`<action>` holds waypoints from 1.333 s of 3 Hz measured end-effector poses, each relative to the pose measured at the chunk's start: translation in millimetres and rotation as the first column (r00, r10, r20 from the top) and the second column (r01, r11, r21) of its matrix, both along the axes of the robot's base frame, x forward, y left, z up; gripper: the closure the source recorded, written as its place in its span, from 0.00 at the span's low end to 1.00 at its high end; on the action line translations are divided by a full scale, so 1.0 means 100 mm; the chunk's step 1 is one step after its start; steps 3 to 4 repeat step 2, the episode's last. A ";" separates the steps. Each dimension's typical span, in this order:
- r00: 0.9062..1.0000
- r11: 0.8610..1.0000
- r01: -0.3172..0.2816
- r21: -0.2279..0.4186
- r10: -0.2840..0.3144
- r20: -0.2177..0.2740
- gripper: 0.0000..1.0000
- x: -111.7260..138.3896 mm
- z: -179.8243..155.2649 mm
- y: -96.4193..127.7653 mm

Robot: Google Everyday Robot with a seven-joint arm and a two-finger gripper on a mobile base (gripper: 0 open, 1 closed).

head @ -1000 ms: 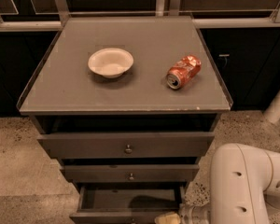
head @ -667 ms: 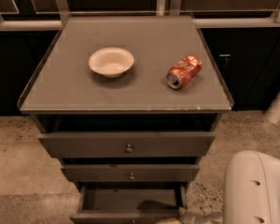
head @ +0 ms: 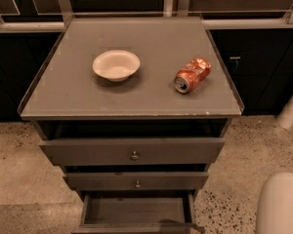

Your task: Open bottom drawer

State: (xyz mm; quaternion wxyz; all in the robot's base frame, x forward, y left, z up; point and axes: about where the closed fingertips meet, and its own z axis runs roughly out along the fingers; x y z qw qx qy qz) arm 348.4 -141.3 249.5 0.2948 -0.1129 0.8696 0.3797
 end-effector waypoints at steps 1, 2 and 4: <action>0.992 0.991 -0.106 -0.084 0.112 0.064 0.00 0.43 0.17 0.27; 0.988 0.985 -0.129 -0.110 0.137 0.069 0.00 0.47 0.18 0.29; 0.988 0.985 -0.129 -0.110 0.137 0.069 0.00 0.47 0.18 0.29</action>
Offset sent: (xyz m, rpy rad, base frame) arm 0.0323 0.0217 0.0118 -0.0555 -0.0468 0.0799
